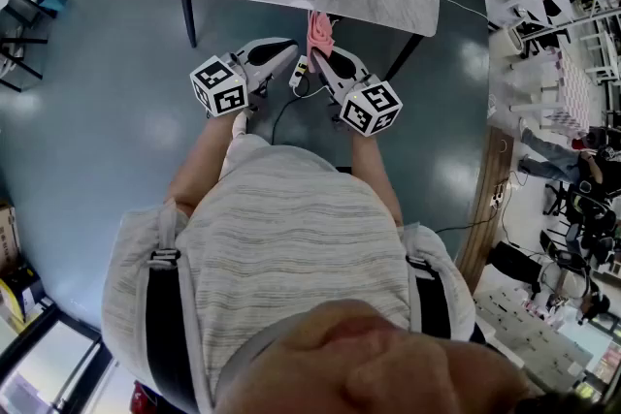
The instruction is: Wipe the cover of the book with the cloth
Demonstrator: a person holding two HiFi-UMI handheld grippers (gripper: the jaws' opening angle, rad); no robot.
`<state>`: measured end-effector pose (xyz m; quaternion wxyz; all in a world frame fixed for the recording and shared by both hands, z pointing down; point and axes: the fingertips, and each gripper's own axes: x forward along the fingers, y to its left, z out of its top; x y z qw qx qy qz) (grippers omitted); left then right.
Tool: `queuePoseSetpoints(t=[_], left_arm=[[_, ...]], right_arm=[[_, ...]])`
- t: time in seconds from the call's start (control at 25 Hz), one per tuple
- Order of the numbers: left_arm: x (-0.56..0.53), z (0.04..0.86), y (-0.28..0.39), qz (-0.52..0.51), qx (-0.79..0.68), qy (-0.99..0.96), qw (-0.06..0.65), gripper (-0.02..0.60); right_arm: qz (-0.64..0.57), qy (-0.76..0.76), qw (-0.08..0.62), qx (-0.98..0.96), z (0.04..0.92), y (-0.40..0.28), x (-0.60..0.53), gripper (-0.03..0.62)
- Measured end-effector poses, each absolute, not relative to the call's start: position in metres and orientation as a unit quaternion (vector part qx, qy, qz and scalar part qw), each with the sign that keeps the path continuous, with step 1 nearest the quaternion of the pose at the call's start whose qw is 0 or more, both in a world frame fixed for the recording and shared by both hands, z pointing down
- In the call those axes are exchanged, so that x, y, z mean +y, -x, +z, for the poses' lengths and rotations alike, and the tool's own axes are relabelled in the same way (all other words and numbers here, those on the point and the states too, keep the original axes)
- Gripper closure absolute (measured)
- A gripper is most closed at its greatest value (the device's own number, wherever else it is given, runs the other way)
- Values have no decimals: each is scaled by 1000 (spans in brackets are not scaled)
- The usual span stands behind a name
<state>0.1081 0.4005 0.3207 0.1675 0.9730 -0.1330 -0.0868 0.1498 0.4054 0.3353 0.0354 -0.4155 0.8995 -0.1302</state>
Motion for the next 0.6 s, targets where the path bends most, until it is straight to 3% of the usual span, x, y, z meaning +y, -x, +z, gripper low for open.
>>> queuePoseSetpoints(t=[0.6], left_arm=[[394, 325, -111, -79, -126, -973, 177, 563]], right_arm=[[-133, 412, 38, 901, 338, -153, 398, 560]])
